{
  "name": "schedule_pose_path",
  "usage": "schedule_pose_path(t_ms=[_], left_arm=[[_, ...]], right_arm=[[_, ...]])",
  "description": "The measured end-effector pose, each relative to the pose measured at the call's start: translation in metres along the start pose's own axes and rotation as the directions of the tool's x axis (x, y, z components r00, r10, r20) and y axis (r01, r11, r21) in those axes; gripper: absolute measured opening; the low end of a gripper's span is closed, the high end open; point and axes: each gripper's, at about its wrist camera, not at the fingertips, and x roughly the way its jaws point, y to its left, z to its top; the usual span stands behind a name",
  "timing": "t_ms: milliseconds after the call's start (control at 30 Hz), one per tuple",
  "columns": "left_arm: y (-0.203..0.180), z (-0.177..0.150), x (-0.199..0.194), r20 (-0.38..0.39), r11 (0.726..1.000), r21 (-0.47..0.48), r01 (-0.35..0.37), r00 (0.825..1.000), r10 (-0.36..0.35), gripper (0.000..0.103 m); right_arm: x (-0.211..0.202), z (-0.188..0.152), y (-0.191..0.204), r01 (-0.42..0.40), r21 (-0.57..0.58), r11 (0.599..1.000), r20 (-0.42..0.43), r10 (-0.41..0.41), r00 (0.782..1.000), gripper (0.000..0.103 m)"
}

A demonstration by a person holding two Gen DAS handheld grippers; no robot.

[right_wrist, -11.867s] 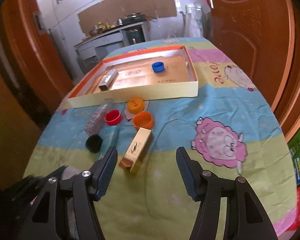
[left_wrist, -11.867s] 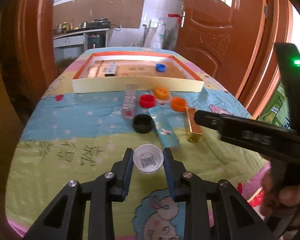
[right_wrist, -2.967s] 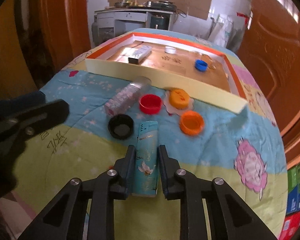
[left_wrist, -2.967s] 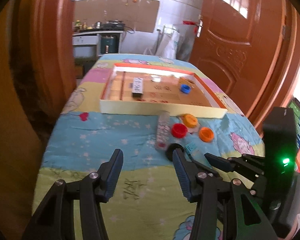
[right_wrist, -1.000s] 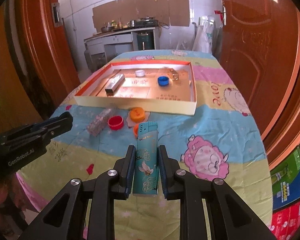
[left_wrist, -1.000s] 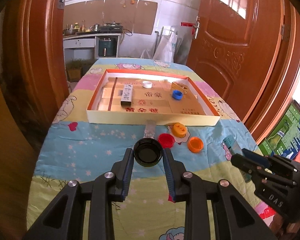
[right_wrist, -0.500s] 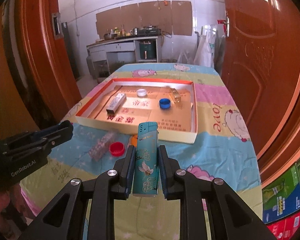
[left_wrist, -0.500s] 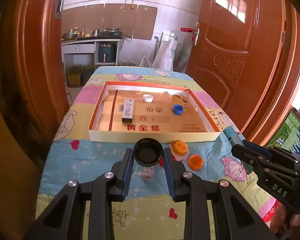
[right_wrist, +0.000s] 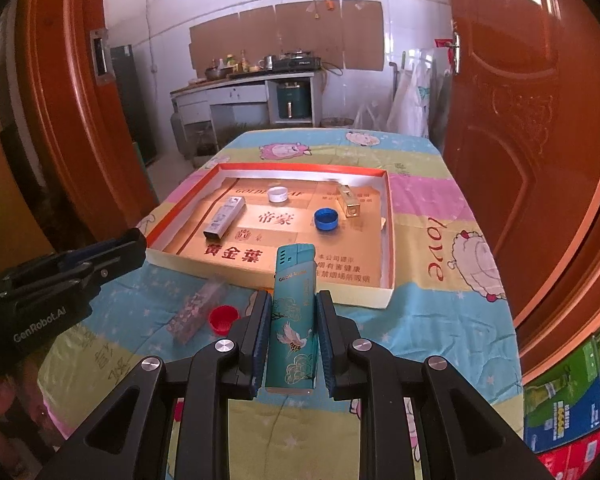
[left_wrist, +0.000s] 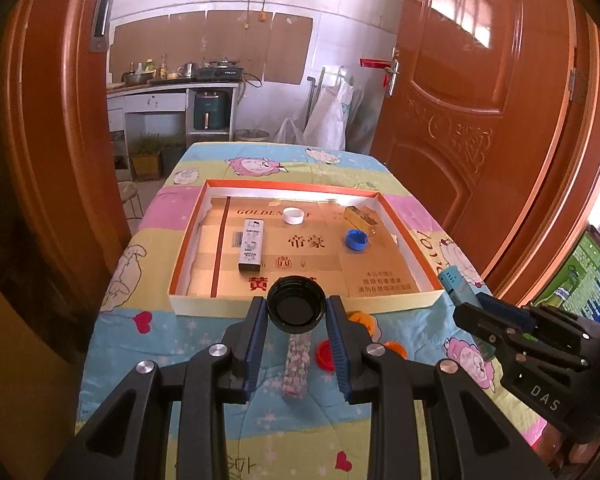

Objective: Organize rigid objects
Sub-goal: 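Carry the teal lighter and black cap over into the cardboard tray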

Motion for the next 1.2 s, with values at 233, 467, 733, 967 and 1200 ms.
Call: schedule_pose_path(t_ms=[233,467,733,967,1200], left_arm=[[0.004,0.008,0.016,-0.024,1.0,-0.015,0.005,1.0,-0.005,0.031],[0.008,0.017,0.035,-0.05,1.0,-0.02,0.006,0.999,-0.007,0.031],[0.006,0.035,0.057,-0.064,1.0,-0.012,0.007,0.998,-0.008,0.031],[0.001,0.049,0.077,-0.083,1.0,-0.005,0.015,0.996,-0.016,0.031],[-0.001,0.059,0.097,-0.099,1.0,-0.003,0.024,0.995,-0.024,0.031]], right_arm=[[0.014,0.008,-0.001,-0.009,0.006,1.0,-0.012,0.009,1.0,0.023],[0.029,0.017,-0.008,-0.018,0.026,0.999,-0.029,0.019,0.999,0.023],[0.046,0.032,-0.018,-0.017,0.042,0.999,-0.042,0.019,0.999,0.023],[0.065,0.043,-0.032,-0.012,0.077,0.997,-0.067,0.017,0.998,0.023],[0.083,0.05,-0.04,-0.001,0.082,0.997,-0.086,0.008,0.996,0.023]])
